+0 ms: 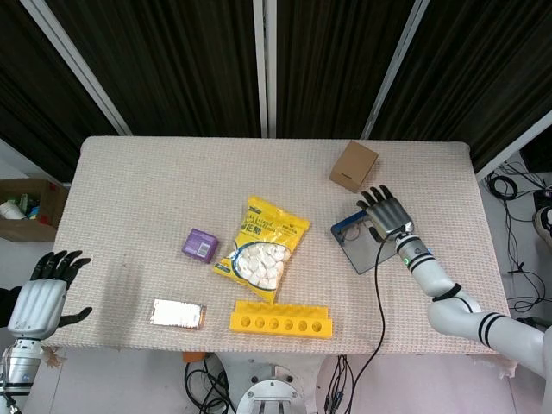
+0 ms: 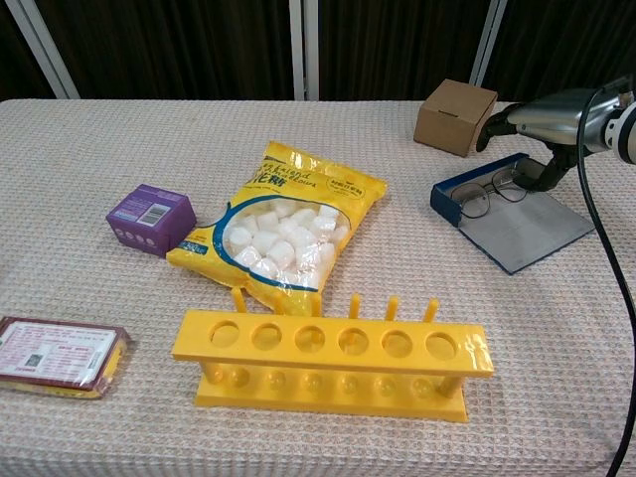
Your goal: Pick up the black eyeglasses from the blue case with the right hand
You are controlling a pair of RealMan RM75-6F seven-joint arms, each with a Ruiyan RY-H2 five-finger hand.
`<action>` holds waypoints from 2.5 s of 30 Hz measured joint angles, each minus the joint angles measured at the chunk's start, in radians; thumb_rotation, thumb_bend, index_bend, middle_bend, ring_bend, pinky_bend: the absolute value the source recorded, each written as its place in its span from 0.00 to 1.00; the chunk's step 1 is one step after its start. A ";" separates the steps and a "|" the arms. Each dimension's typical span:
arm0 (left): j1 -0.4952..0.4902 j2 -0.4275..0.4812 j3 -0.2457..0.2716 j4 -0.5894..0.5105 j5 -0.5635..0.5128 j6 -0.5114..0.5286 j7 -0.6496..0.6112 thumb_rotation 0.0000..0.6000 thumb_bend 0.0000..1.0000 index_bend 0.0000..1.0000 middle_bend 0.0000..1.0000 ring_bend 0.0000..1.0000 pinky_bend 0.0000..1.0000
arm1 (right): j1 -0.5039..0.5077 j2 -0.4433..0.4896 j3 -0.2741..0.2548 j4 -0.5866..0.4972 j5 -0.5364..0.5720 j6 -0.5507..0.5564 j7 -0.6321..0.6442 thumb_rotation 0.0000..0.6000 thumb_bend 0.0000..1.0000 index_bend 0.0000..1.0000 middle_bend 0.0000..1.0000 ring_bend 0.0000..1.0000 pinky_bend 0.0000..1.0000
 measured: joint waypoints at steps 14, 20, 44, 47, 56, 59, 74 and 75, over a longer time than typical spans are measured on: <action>0.009 0.000 0.000 0.009 -0.008 0.004 -0.008 1.00 0.03 0.20 0.12 0.08 0.10 | 0.053 -0.075 -0.012 0.124 0.028 -0.025 0.019 1.00 0.45 0.35 0.14 0.00 0.00; 0.011 -0.002 -0.001 0.014 -0.009 0.005 -0.013 1.00 0.03 0.20 0.12 0.08 0.10 | 0.066 -0.099 -0.019 0.156 0.022 -0.021 0.028 1.00 0.45 0.38 0.16 0.00 0.00; 0.018 -0.002 -0.002 0.026 -0.007 0.010 -0.024 1.00 0.03 0.20 0.12 0.08 0.10 | 0.078 -0.126 -0.024 0.173 0.004 0.038 0.032 1.00 0.48 0.55 0.25 0.00 0.00; 0.017 -0.002 -0.003 0.028 -0.008 0.008 -0.027 1.00 0.03 0.20 0.12 0.08 0.10 | 0.068 -0.135 -0.021 0.160 -0.022 0.098 0.037 1.00 0.48 0.56 0.25 0.00 0.00; 0.013 -0.010 -0.005 0.043 0.002 0.008 -0.041 1.00 0.03 0.20 0.12 0.08 0.10 | 0.029 -0.261 -0.002 0.181 -0.087 0.352 -0.017 1.00 0.48 0.58 0.25 0.00 0.00; 0.015 -0.013 -0.004 0.050 0.004 0.010 -0.048 1.00 0.03 0.20 0.12 0.08 0.10 | 0.021 -0.335 0.014 0.231 -0.095 0.409 -0.028 1.00 0.48 0.58 0.25 0.00 0.00; 0.021 -0.023 -0.002 0.077 0.005 0.014 -0.075 1.00 0.03 0.20 0.12 0.08 0.10 | 0.051 -0.589 0.050 0.626 -0.176 0.535 -0.028 1.00 0.48 0.56 0.25 0.00 0.00; 0.021 -0.024 -0.001 0.078 0.005 0.013 -0.076 1.00 0.03 0.20 0.12 0.08 0.10 | 0.054 -0.599 0.053 0.647 -0.179 0.537 -0.022 1.00 0.48 0.56 0.25 0.00 0.00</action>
